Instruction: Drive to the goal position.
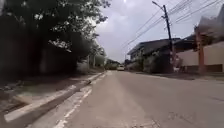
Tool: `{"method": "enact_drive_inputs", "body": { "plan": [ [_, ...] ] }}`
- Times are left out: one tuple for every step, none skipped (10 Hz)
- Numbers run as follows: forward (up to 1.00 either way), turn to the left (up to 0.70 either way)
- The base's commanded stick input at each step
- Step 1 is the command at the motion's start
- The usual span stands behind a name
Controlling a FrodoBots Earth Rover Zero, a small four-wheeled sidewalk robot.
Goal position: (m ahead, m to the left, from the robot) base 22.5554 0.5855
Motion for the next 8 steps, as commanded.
{"method": "enact_drive_inputs", "body": {
  "plan": [
    [0.7,0.0],
    [0.7,0.0],
    [0.7,0.0],
    [0.7,0.0],
    [0.7,0.0],
    [0.7,0.0],
    [0.7,0.19],
    [0.7,0.27]
  ]
}}
